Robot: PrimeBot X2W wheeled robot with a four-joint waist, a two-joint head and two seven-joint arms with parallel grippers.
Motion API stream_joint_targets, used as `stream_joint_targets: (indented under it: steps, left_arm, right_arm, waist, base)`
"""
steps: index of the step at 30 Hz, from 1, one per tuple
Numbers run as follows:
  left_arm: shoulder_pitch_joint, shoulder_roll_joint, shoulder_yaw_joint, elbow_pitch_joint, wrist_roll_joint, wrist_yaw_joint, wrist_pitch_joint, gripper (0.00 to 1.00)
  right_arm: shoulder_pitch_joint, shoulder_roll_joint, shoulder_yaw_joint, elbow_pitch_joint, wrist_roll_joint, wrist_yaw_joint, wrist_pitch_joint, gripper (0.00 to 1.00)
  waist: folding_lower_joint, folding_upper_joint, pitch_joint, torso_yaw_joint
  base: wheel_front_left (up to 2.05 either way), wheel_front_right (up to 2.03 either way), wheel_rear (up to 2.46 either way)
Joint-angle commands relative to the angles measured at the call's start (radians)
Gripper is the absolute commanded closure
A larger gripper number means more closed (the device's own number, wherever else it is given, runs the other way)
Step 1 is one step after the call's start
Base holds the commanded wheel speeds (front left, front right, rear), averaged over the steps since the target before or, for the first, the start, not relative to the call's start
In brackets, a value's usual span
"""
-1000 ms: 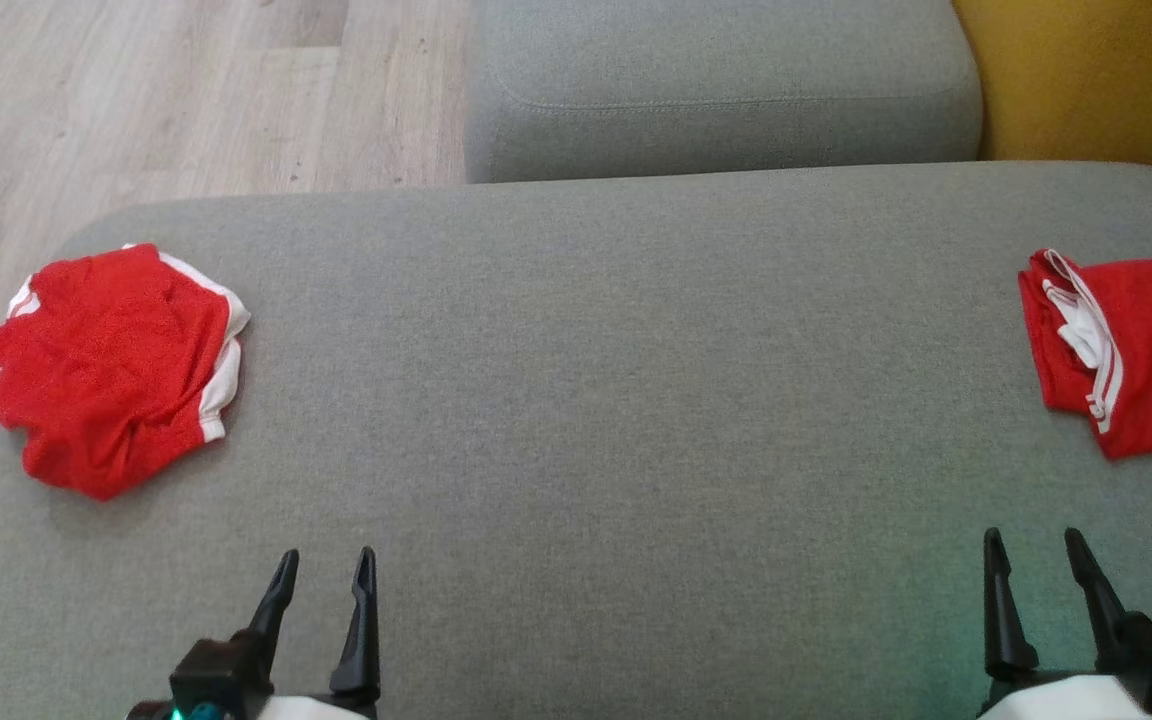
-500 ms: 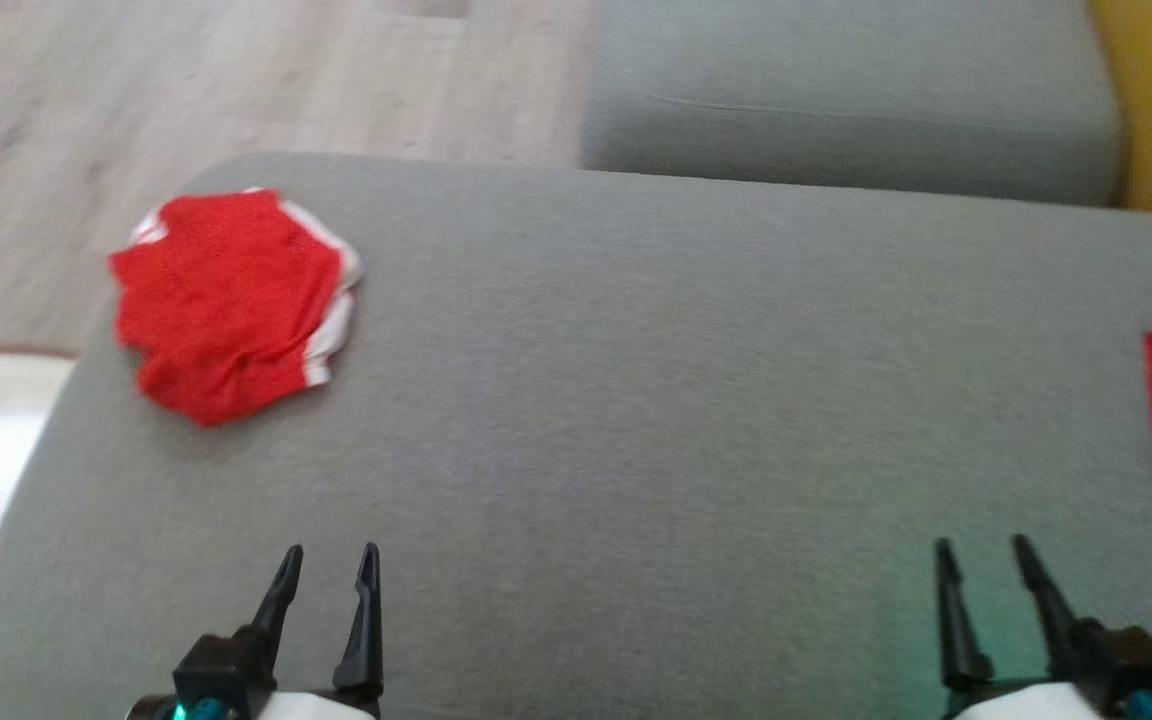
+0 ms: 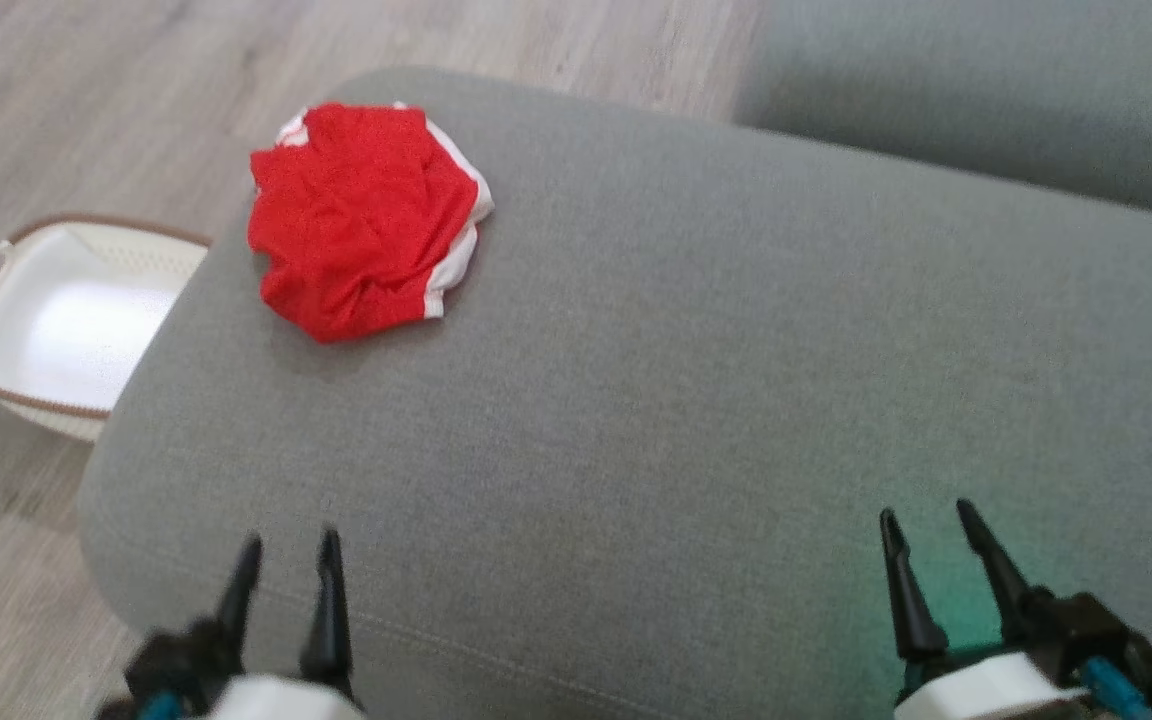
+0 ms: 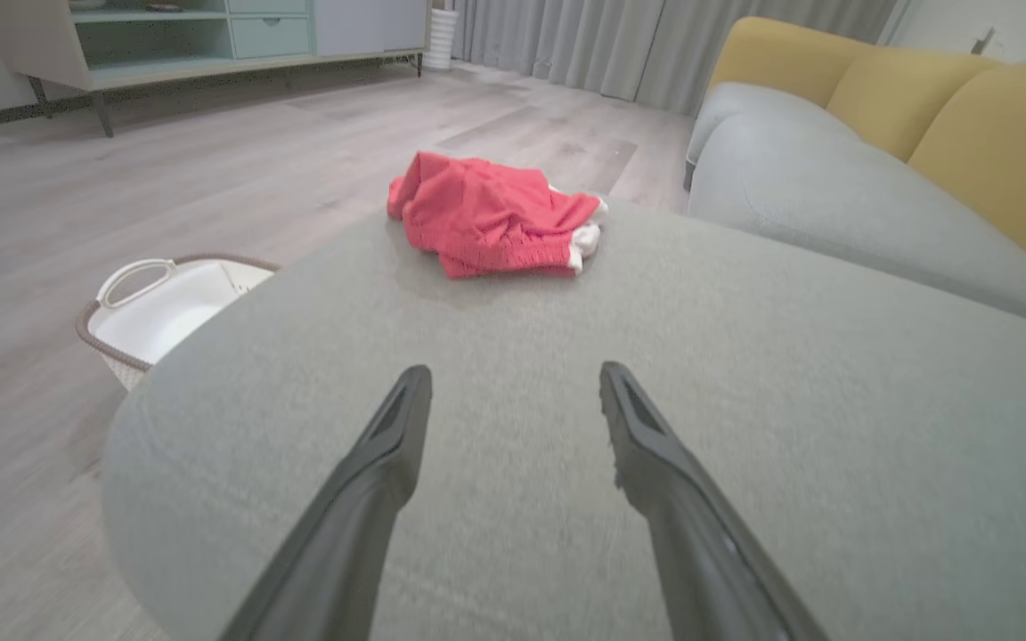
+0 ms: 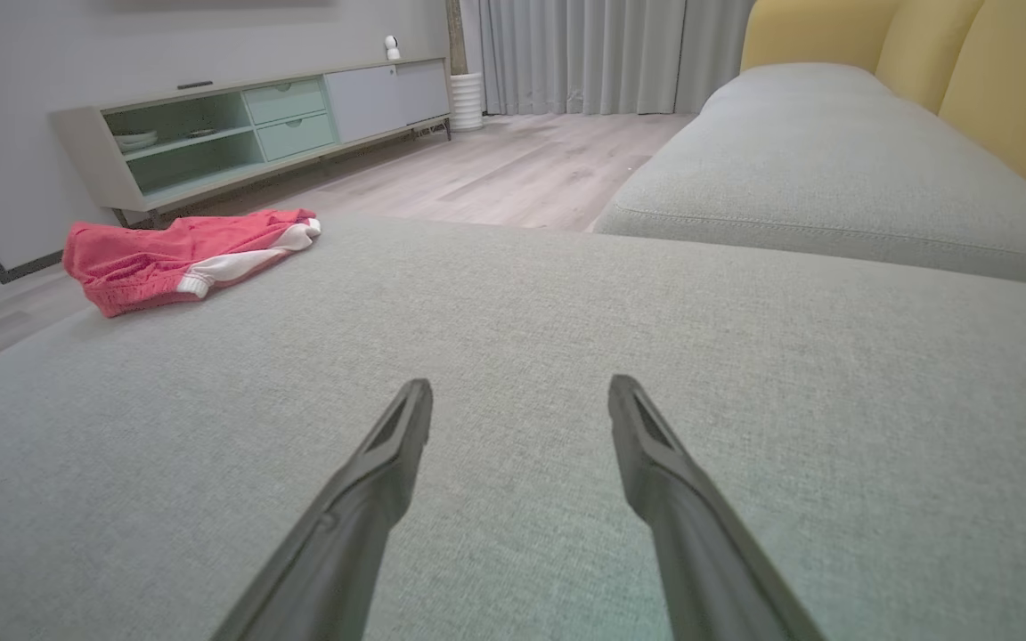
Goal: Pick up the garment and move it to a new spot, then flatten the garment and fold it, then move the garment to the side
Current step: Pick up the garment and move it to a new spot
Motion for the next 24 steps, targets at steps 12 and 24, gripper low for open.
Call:
stream_joint_targets:
  steps: [12, 24]
  left_arm:
    - [-0.614, 0.067, 0.187, 0.192, -0.024, 0.003, 0.016, 0.00]
    - [-0.997, 0.176, 0.178, 0.759, -0.017, -0.002, 0.191, 0.00]
  right_arm:
    - [-0.187, -0.010, -0.041, -0.080, -0.150, -0.001, -0.011, 0.00]
    - [-0.256, -0.009, -0.050, -0.105, -0.195, -0.001, -0.011, 0.00]
  waist:
    - [0.0000, 0.0000, 0.357, -0.075]
    - [0.0000, 0.0000, 0.475, -0.164]
  base:
    - [0.00, 0.00, 0.00]
    - [0.00, 0.00, 0.00]
